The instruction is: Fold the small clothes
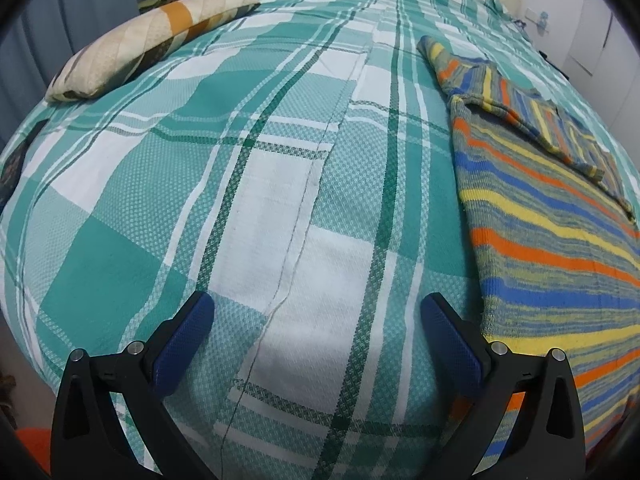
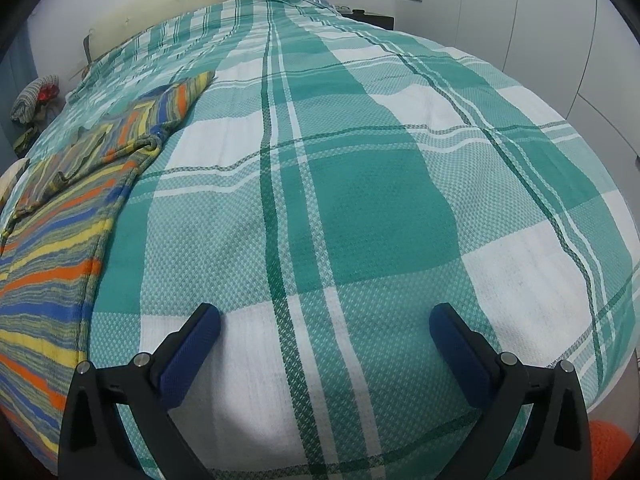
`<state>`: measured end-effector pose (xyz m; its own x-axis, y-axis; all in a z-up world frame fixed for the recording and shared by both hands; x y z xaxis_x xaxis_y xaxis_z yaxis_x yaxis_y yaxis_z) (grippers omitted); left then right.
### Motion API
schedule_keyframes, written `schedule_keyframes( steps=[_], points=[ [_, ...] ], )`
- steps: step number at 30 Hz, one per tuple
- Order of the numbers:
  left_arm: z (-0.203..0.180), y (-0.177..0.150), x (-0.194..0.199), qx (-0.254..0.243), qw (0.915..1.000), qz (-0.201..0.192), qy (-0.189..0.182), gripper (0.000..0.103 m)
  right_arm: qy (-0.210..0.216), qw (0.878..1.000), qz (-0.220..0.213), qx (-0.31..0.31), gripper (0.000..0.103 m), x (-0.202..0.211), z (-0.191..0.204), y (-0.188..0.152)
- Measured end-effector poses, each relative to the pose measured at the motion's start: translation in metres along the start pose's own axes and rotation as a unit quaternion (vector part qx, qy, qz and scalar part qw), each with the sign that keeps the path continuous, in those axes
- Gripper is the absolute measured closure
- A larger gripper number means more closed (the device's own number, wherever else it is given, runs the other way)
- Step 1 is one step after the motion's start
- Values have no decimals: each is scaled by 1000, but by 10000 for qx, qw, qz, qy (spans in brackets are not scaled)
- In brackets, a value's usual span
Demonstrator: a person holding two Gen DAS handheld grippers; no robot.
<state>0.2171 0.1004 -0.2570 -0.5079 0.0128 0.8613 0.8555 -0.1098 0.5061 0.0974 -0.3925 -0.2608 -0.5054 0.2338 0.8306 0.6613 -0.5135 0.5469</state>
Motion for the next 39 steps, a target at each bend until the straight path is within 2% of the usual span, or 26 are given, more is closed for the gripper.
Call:
schedule_keyframes(
  steps=[39],
  points=[
    [-1, 0, 0, -21, 10000, 61, 31, 0, -16, 10000, -6, 16, 0, 0, 0, 0]
  ],
)
Point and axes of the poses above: each gripper's, at about its wrist camera, not at the fingertips, and x roughly against the way its jaws point, z to its left, y to its top, the point moved 6 cm from there along -x, roughly the way its jaws point, and after that the axes turned 9 degrees about -x, right-handed, at the moved point
